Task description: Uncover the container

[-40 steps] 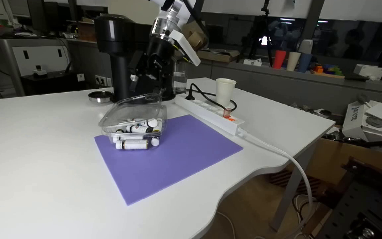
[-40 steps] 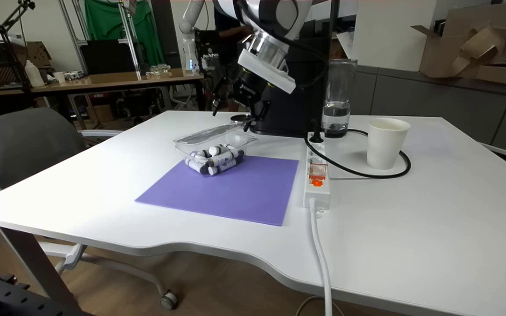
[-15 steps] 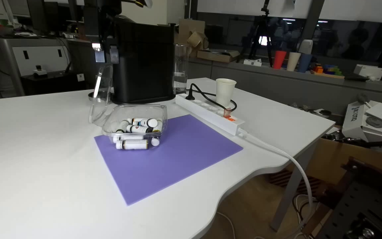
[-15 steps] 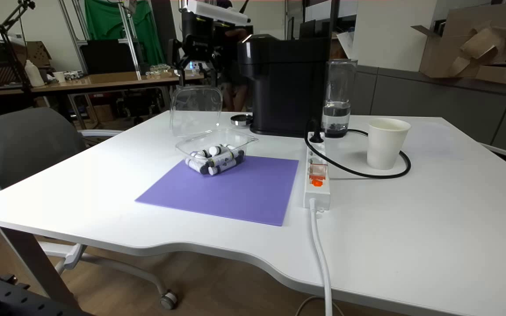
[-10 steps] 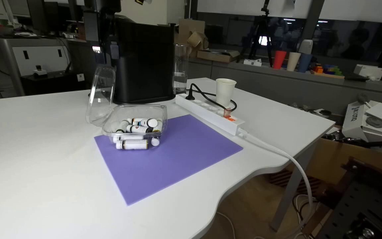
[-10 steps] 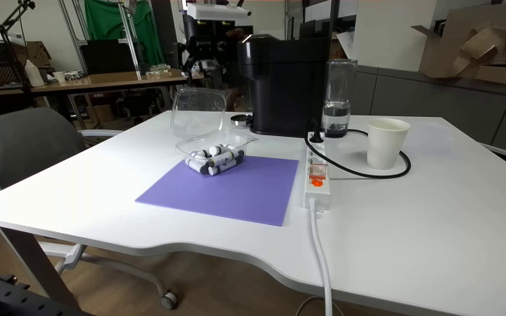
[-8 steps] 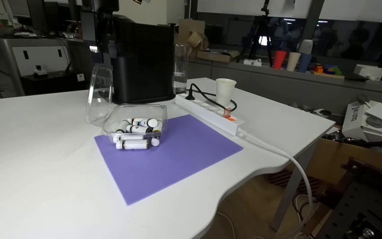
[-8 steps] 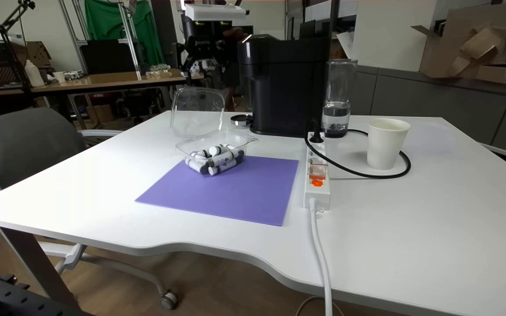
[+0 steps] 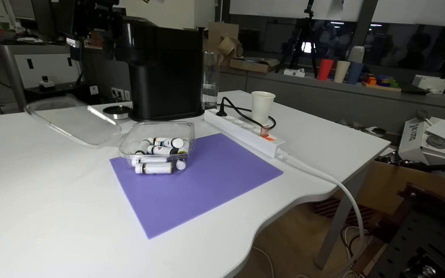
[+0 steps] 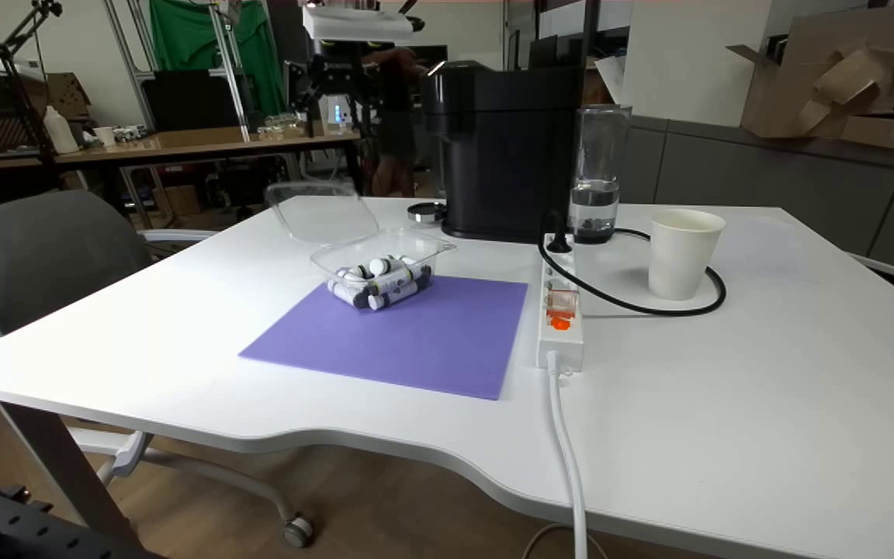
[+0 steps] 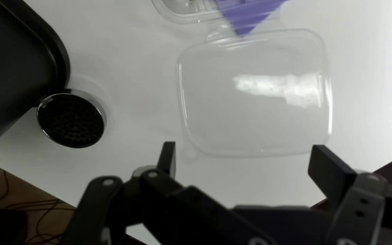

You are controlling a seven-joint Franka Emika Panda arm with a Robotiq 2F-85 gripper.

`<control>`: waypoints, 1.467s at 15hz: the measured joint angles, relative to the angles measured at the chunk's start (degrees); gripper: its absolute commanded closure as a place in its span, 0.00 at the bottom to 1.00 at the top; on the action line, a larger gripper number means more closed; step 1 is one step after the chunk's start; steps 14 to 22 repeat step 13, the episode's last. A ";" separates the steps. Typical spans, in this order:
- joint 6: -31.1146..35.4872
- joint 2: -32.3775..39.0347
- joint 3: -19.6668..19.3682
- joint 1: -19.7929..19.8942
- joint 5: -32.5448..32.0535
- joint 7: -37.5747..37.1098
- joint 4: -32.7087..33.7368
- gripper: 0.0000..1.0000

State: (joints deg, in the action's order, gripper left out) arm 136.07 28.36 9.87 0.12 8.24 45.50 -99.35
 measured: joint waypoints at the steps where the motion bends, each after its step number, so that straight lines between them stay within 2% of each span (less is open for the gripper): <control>1: 0.55 -0.03 0.14 0.07 1.13 -1.05 -0.15 0.00; 4: 0.72 -0.40 -0.10 0.03 1.86 -7.06 -1.17 0.00; 6: -1.47 -0.48 -0.63 0.38 1.98 -10.84 -1.43 0.00; 13: -2.80 -0.63 -5.63 1.30 -0.93 -21.96 -3.68 0.00; 22: -2.80 -0.63 -5.63 1.30 -0.93 -21.96 -3.68 0.00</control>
